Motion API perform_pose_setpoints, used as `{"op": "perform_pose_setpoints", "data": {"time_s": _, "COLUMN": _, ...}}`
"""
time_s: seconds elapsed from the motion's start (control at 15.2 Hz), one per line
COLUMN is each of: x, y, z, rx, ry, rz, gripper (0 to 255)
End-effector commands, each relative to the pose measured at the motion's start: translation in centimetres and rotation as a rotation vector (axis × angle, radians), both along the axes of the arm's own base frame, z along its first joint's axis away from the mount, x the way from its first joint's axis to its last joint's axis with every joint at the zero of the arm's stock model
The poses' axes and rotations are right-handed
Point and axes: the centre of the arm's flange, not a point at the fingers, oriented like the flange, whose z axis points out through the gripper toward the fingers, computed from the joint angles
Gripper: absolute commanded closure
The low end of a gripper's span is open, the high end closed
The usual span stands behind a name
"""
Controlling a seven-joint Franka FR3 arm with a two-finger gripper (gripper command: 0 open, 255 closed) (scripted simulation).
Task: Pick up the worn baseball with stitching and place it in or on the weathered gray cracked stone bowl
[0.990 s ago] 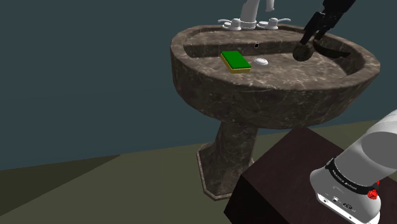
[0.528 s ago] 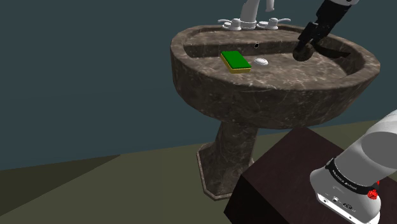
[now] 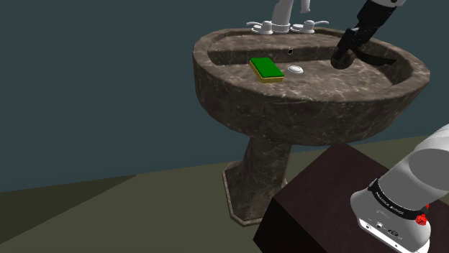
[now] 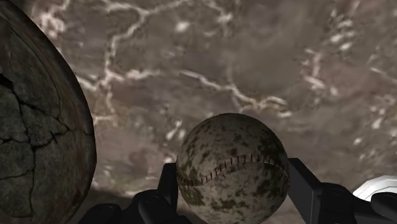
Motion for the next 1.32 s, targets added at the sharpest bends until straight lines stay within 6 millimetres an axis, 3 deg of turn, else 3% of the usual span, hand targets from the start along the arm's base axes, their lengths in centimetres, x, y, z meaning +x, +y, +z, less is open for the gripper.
{"op": "perform_pose_setpoints", "data": {"time_s": 0.0, "x": 0.0, "y": 0.0, "z": 0.0, "rx": 0.000, "ry": 0.001, "rz": 0.000, "gripper": 255}}
{"op": "perform_pose_setpoints", "data": {"time_s": 0.46, "x": 0.0, "y": 0.0, "z": 0.0, "rx": 0.000, "ry": 0.001, "rz": 0.000, "gripper": 255}}
{"op": "perform_pose_setpoints", "data": {"time_s": 1.25, "x": 0.0, "y": 0.0, "z": 6.3, "rx": 0.000, "ry": 0.001, "rz": 0.000, "gripper": 255}}
